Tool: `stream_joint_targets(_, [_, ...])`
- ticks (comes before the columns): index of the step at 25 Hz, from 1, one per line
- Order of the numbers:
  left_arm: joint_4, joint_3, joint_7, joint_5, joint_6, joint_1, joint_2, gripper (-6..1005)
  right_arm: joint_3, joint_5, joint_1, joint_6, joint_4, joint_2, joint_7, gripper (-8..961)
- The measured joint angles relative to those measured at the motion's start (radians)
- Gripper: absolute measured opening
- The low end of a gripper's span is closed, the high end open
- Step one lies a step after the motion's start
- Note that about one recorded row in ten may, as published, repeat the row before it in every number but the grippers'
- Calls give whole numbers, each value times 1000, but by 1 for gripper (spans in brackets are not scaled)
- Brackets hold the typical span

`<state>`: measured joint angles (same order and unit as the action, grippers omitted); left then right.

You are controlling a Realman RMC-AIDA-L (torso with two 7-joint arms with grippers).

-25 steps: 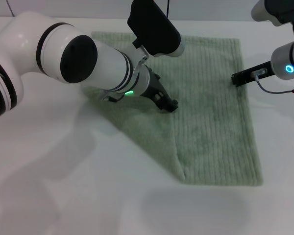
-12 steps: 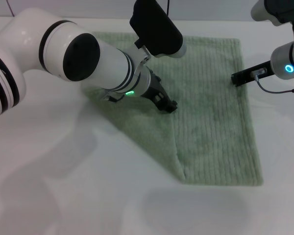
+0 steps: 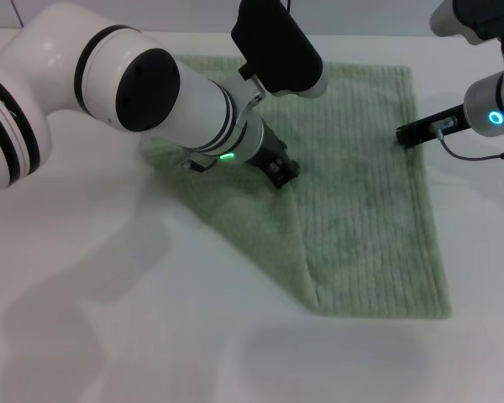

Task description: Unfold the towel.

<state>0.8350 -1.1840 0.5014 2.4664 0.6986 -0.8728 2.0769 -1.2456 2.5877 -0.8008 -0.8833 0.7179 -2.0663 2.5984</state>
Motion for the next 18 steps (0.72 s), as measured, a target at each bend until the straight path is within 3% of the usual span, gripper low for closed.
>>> stream_joint_targets(3, [9,0,2,0,9,0,0,486,0,0,0,0,0,0,0,-1])
stream_joint_targets(5, [19,-4,4,0,17,0,-2,242,0,0,0,0,0,0,0,-1])
stream_joint_targets(11, [43,-9,6,2,47,3,-5,70,0,0,0,0,0,0,0,-1])
stream_joint_targets(18, [172,-47,0,67,131,48,-9,53,0,0,0,0,1,0,0,-1])
